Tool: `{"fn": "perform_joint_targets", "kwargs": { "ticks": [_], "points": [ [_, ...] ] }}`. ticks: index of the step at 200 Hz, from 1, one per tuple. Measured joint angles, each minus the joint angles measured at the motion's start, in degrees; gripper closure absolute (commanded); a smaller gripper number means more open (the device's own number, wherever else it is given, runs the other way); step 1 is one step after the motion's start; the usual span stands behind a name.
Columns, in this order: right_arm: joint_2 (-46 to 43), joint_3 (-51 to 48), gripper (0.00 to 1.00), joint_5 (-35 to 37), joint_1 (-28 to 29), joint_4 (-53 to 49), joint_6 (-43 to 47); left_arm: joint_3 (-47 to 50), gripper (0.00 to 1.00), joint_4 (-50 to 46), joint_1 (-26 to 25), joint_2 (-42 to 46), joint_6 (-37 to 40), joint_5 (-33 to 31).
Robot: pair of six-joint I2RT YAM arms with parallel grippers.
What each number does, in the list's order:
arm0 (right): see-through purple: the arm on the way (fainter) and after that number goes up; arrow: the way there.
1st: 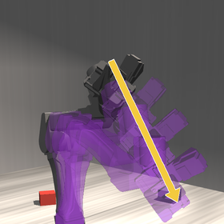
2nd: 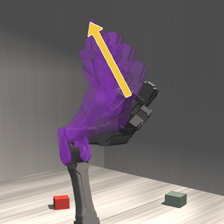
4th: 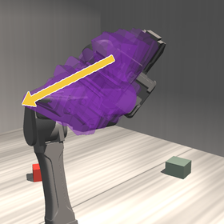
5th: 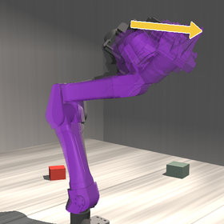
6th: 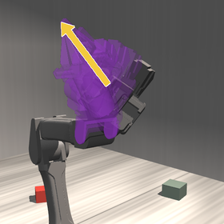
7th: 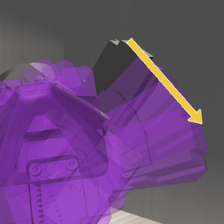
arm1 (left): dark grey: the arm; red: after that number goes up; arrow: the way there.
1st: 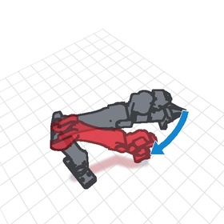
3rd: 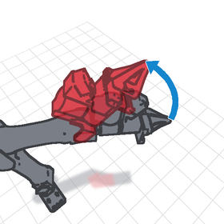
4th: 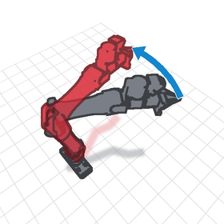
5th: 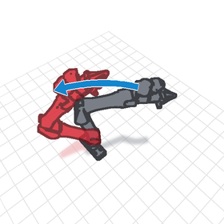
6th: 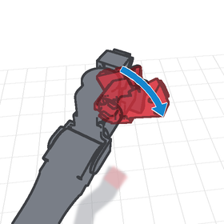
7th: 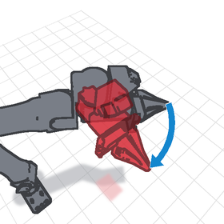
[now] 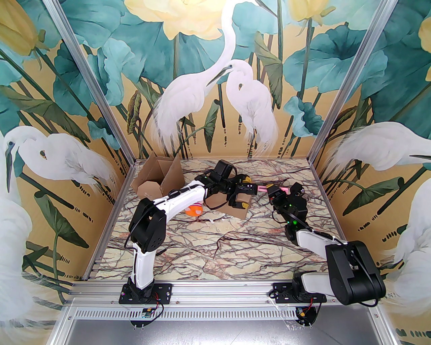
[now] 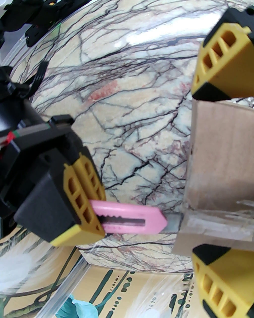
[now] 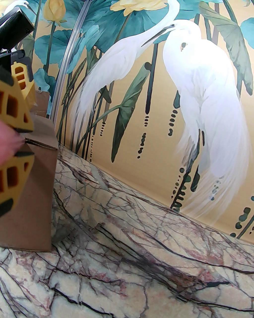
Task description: Unpack the express box
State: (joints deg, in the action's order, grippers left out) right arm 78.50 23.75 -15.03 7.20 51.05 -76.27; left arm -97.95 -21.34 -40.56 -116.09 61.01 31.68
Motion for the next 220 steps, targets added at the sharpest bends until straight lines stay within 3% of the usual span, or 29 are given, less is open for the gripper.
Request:
{"fn": "perform_joint_targets", "kwargs": {
  "ticks": [114,168,220],
  "points": [
    [-2.64,0.0,1.0,-1.62,-0.68,-3.89,-1.51,0.11,0.01,2.34,0.7,-1.75,-7.32,1.75],
    [-1.86,1.95,1.0,-9.97,-3.17,-6.08,1.31,2.58,0.01,3.76,2.34,-1.36,-3.23,8.04],
    [2.95,6.47,1.0,-20.22,-4.76,-7.82,4.5,2.56,0.03,2.4,3.23,-1.36,-0.55,9.6]
  ]
}}
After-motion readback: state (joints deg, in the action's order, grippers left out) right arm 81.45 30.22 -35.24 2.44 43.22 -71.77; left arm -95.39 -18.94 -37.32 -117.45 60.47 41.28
